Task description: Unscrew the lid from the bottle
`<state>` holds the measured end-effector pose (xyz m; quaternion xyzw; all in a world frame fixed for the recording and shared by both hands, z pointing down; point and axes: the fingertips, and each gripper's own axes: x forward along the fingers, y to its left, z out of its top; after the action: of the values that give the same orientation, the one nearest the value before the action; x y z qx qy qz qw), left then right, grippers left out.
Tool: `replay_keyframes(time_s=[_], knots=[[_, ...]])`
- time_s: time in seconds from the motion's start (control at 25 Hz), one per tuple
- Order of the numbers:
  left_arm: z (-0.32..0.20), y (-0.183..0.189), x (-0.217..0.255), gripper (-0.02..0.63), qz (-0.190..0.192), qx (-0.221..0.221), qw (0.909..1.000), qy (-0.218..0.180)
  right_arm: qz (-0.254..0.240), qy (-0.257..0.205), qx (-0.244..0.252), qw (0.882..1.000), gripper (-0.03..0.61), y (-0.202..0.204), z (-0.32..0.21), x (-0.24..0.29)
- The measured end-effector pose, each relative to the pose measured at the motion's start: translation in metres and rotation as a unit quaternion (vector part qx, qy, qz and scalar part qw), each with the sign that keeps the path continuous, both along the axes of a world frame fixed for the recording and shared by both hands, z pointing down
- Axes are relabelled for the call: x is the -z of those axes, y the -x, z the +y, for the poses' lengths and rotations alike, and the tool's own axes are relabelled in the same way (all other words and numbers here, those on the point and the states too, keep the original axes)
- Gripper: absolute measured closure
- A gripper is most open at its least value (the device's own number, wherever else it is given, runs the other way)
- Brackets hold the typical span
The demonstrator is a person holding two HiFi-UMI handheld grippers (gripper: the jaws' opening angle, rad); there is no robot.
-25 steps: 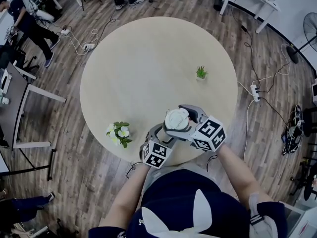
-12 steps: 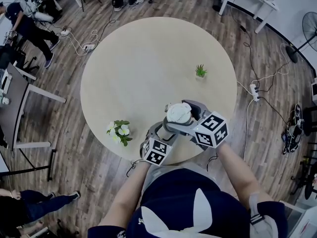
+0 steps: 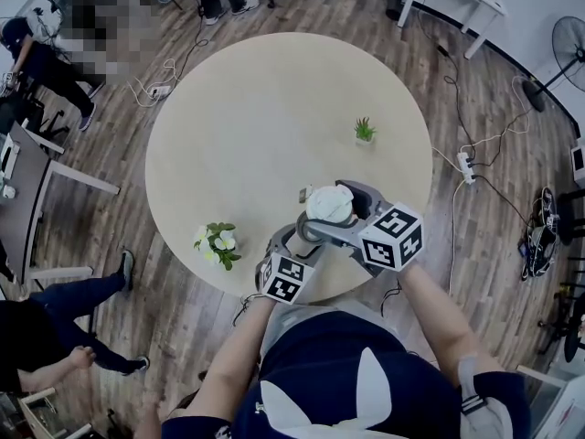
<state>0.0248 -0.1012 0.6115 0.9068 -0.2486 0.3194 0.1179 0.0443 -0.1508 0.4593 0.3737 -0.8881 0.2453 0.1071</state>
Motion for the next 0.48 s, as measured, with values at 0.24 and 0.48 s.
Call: replay_keyframes(time_s=[0.24,0.48], knots=[[0.001,0.001,-0.001,0.293,-0.002,0.001,1.0000,0.000,-0.010,-0.011,-0.007,1.000,0.123,-0.002,0.001,0.009],[0.001,0.002,-0.002,0.293,-0.002,0.004,1.0000,-0.001,-0.034,-0.016,-0.020,0.999,0.123,-0.005,0.001,0.019]])
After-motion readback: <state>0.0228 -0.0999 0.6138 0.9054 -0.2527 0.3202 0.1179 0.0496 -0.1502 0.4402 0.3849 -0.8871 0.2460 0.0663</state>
